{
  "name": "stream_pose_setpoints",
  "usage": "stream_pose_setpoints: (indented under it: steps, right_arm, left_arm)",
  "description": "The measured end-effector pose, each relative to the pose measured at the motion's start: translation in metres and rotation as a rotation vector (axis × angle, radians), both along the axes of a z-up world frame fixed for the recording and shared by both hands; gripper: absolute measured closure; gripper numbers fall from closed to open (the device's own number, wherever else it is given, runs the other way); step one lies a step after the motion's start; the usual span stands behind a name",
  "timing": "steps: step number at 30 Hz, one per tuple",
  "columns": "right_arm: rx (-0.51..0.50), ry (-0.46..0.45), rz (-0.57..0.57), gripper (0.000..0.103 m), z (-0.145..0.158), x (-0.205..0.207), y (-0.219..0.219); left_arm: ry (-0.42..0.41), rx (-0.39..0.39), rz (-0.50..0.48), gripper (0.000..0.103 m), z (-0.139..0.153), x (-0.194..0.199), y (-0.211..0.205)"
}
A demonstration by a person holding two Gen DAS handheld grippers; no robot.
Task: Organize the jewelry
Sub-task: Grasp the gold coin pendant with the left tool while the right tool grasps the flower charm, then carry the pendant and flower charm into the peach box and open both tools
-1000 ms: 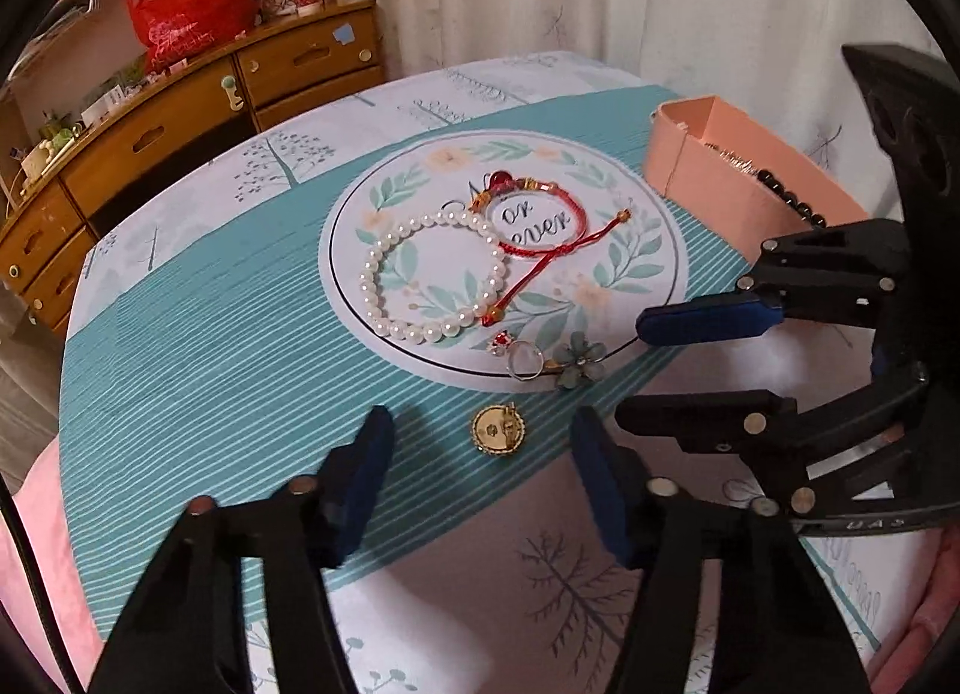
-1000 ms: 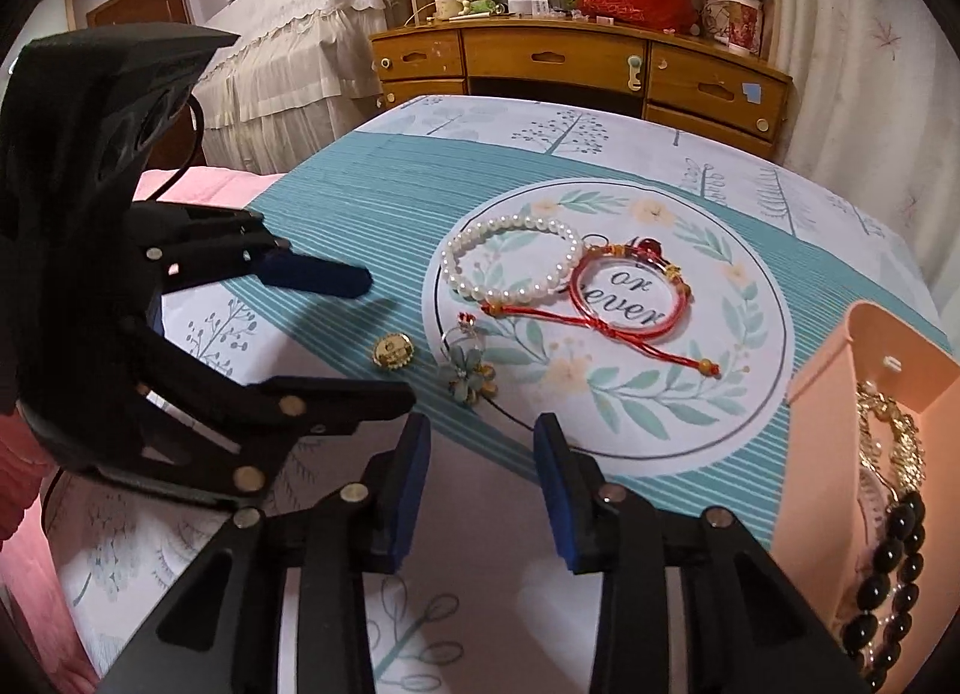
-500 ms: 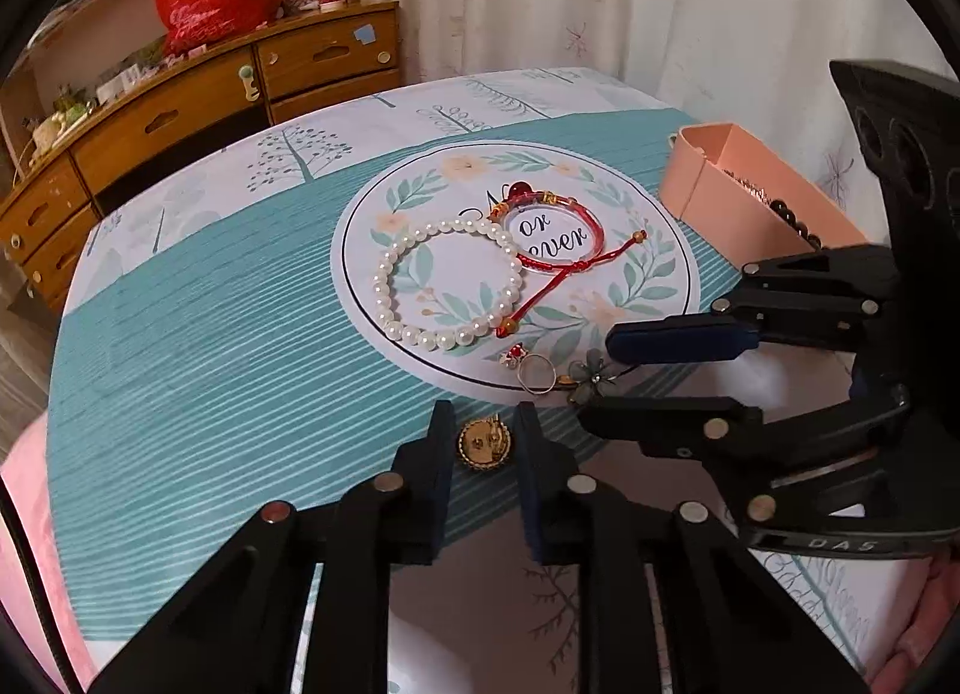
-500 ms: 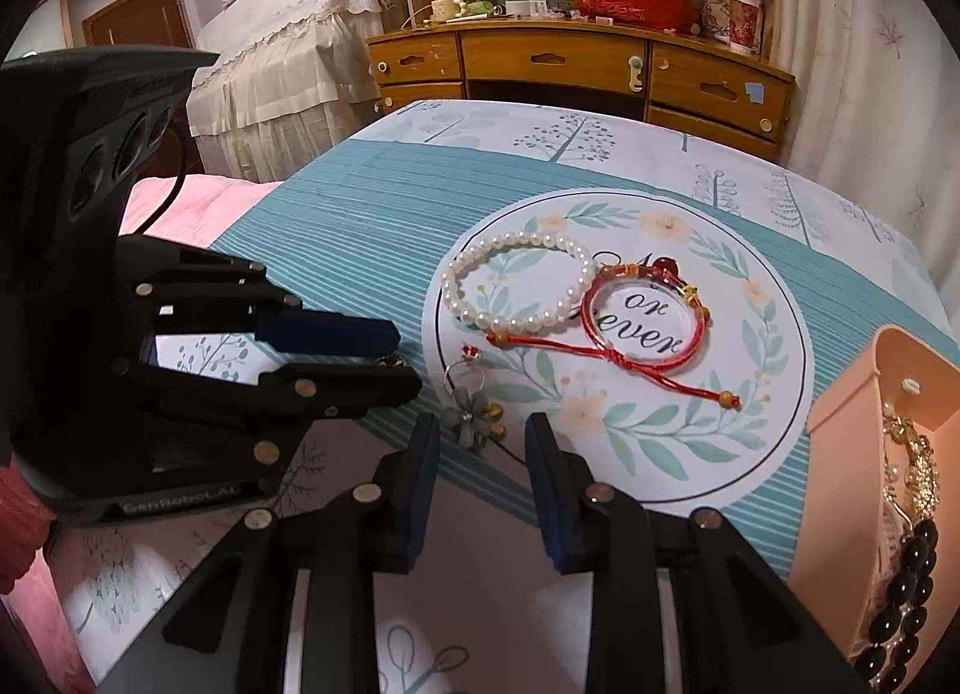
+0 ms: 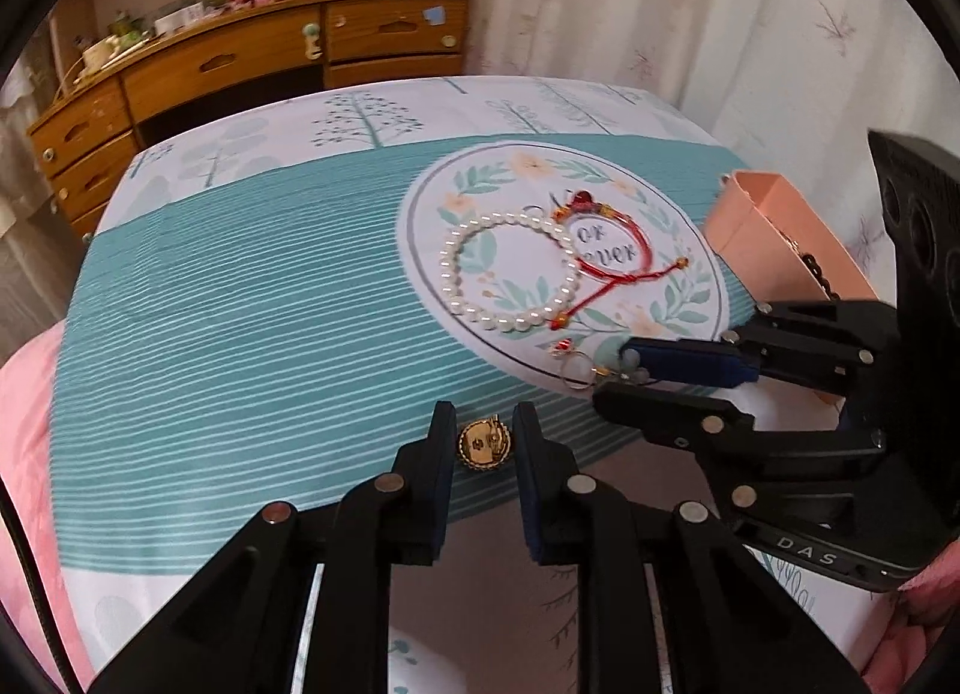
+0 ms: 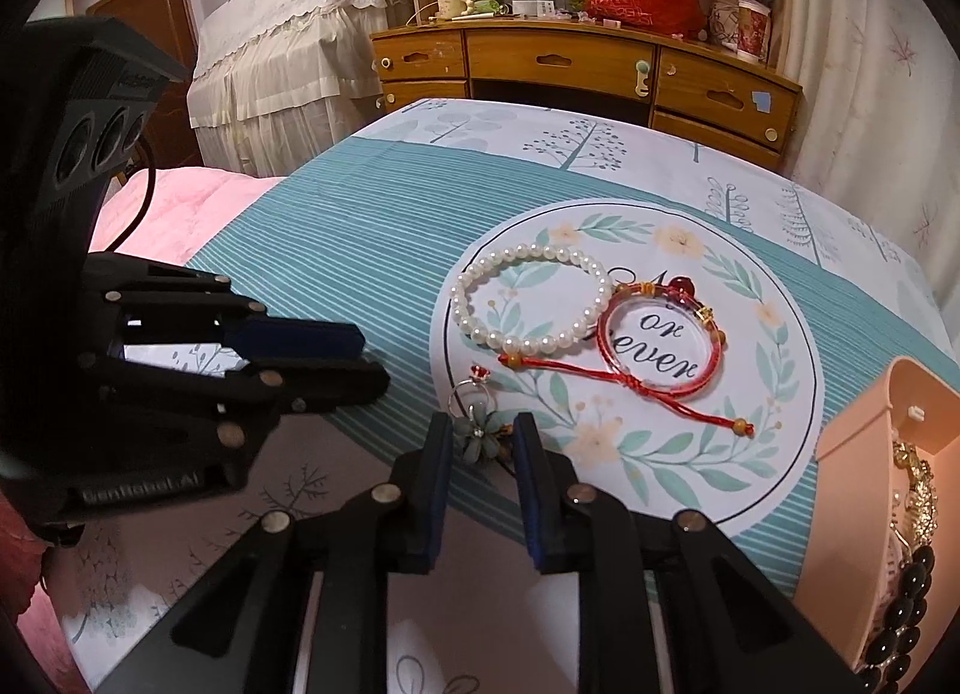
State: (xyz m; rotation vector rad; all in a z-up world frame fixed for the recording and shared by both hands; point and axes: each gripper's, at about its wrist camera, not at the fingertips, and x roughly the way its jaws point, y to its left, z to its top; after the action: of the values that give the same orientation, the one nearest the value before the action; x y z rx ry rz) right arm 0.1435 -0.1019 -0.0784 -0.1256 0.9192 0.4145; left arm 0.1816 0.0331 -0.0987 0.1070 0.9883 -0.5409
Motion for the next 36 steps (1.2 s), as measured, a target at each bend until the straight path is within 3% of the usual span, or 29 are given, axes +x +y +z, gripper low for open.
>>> stream_pose_setpoints:
  steps: [13, 21, 29, 36]
  right_arm:
    - [0.079, -0.008, 0.005, 0.086, 0.025, -0.018, -0.010]
    - [0.148, -0.036, -0.002, 0.086, 0.055, -0.052, -0.031]
    - [0.168, -0.026, -0.059, 0.086, 0.066, -0.085, -0.066]
    - [0.204, -0.051, -0.160, 0.086, 0.074, -0.108, -0.113]
  left_arm:
    - [0.015, -0.022, 0.121, 0.086, 0.019, -0.003, 0.022]
    - [0.033, -0.026, 0.163, 0.086, 0.039, -0.019, 0.020]
    - [0.051, -0.026, 0.121, 0.086, 0.048, -0.036, -0.007]
    - [0.020, -0.020, 0.042, 0.086, 0.069, -0.051, -0.044]
